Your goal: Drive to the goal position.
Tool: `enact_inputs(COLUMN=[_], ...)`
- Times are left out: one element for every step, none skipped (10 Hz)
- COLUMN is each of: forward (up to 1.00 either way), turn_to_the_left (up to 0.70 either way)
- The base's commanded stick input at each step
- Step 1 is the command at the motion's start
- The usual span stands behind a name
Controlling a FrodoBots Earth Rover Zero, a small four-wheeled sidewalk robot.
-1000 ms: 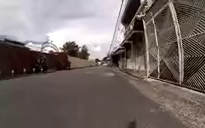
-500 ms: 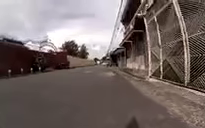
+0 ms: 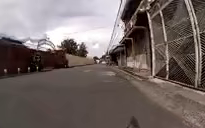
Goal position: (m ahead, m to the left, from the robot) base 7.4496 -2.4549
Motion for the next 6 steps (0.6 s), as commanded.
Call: enact_inputs(forward=[0.70,0.70,0.70,0.70,0.70,0.70], turn_to_the_left=[0.00,0.00,0.00,0.00,0.00,0.00])
